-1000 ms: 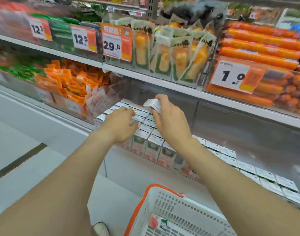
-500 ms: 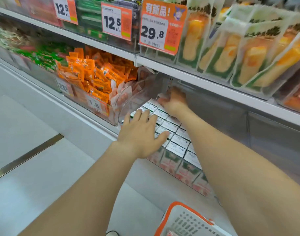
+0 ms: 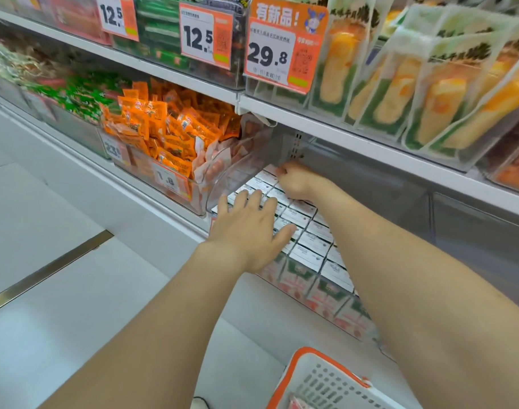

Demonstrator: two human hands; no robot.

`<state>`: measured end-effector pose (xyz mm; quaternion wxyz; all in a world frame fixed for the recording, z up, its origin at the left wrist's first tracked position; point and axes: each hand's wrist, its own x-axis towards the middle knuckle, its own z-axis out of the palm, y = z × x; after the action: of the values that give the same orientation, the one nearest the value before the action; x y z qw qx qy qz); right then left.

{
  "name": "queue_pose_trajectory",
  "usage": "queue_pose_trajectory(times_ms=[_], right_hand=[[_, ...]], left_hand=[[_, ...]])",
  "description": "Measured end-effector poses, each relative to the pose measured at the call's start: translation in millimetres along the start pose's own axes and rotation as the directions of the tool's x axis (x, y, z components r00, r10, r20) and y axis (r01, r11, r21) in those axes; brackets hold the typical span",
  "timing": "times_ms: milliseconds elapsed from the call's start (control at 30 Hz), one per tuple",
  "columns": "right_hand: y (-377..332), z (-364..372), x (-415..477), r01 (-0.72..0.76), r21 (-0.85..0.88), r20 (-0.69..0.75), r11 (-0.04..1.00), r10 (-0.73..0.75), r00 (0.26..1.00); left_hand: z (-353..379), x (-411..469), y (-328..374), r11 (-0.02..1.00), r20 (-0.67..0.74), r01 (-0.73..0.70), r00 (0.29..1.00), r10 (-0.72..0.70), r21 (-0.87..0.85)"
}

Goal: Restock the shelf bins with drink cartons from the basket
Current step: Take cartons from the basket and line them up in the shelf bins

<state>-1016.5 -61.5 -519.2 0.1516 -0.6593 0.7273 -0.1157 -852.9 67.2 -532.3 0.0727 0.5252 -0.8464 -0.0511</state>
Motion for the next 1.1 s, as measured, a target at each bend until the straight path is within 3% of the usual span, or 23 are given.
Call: queue_pose_trajectory(times_ms=[200,300,400,467,567,600,667,733,800,900,1000,1100], right_hand=[[-6,-18,-78,0.100,0.072,-0.206,0.992,-0.083,0.975],[-1,-29,-143,0.208,0.106,-0.400,0.972,-0.149,0.904],[11,-30,-224,0.341,0.171,-0.575,0.924,-0.188,0.796],[27,-23,-278,0.432,0.138,-0.671,0.891,-0.237,0.702],[72,6,-336,0.483,0.033,-0.703,0.875,-0.323,0.633],[90,20,-350,0.476,0.004,-0.675,0.879,-0.349,0.650],[129,46,-375,0.428,-0.032,-0.535,0.903,-0.377,0.756],[165,69,-394,0.332,-0.072,-0.285,0.941,-0.338,0.897],[196,86,-407,0.255,-0.143,0.024,0.956,-0.254,0.967],[246,112,-422,0.132,-0.232,0.296,0.964,-0.059,0.953],[295,144,-436,-0.048,-0.248,0.400,0.968,0.147,0.905],[333,171,-447,-0.148,-0.305,0.450,0.941,0.279,0.848]], left_hand=[[-21,-7,20,0.990,-0.051,0.035,0.998,-0.043,-0.137],[-35,-21,34,0.969,-0.077,0.055,0.994,-0.076,-0.242],[-46,-45,59,0.947,-0.129,-0.041,0.992,-0.001,-0.318],[-49,-67,79,0.920,-0.068,-0.096,0.995,0.075,-0.380],[-43,-100,103,0.938,0.217,-0.173,0.945,0.244,-0.302],[-34,-107,110,0.945,0.324,-0.221,0.899,0.293,-0.241],[-11,-115,126,0.945,0.470,-0.287,0.819,0.328,-0.159],[19,-119,145,0.938,0.534,-0.323,0.775,0.339,-0.127],[54,-120,163,0.931,0.577,-0.352,0.742,0.341,-0.097],[113,-120,181,0.917,0.649,-0.393,0.681,0.339,-0.066],[169,-122,189,0.907,0.715,-0.420,0.623,0.318,-0.038],[219,-122,191,0.927,0.726,-0.373,0.625,0.286,-0.044]])
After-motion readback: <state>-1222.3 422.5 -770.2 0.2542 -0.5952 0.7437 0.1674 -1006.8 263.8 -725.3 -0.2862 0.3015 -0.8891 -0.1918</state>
